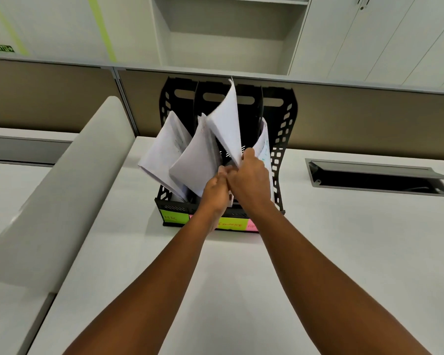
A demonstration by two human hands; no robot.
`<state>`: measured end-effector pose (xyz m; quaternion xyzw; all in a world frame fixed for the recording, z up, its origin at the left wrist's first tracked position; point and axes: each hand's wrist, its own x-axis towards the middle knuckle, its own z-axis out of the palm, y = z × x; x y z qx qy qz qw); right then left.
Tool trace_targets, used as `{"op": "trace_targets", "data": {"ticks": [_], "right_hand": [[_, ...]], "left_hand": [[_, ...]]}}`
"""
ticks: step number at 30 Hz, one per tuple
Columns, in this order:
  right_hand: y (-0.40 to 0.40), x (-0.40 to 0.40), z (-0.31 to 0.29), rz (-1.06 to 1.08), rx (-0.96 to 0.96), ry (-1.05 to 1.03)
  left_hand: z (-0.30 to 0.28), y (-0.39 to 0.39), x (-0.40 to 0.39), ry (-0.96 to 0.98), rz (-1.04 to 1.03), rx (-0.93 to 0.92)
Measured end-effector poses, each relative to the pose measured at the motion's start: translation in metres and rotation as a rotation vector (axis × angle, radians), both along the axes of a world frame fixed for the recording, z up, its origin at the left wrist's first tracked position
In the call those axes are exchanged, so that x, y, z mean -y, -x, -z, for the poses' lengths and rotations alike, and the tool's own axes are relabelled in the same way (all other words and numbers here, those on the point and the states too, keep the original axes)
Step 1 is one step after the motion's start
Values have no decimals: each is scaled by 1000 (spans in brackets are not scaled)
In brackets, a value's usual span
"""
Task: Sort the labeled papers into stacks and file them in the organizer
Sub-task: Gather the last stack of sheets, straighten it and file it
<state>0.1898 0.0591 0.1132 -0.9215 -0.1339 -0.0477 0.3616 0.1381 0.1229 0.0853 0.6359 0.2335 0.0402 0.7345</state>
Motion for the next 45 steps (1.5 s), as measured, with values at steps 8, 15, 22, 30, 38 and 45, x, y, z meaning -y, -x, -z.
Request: {"op": "trace_targets", "data": {"ticks": [8, 15, 22, 30, 38, 45], "right_hand": [[1, 1, 14, 92, -49, -89], [5, -2, 31, 128, -153, -122], [9, 7, 40, 109, -148, 46], [18, 19, 43, 125, -75, 42], [8, 19, 48, 191, -126, -212], [13, 28, 59, 180, -133, -200]], "left_hand": [[17, 8, 9, -3, -13, 66], [38, 19, 13, 11, -129, 123], [41, 20, 11, 35, -180, 130], [44, 21, 15, 9, -220, 109], [46, 30, 16, 32, -232, 114], [49, 35, 15, 7, -246, 71]]}}
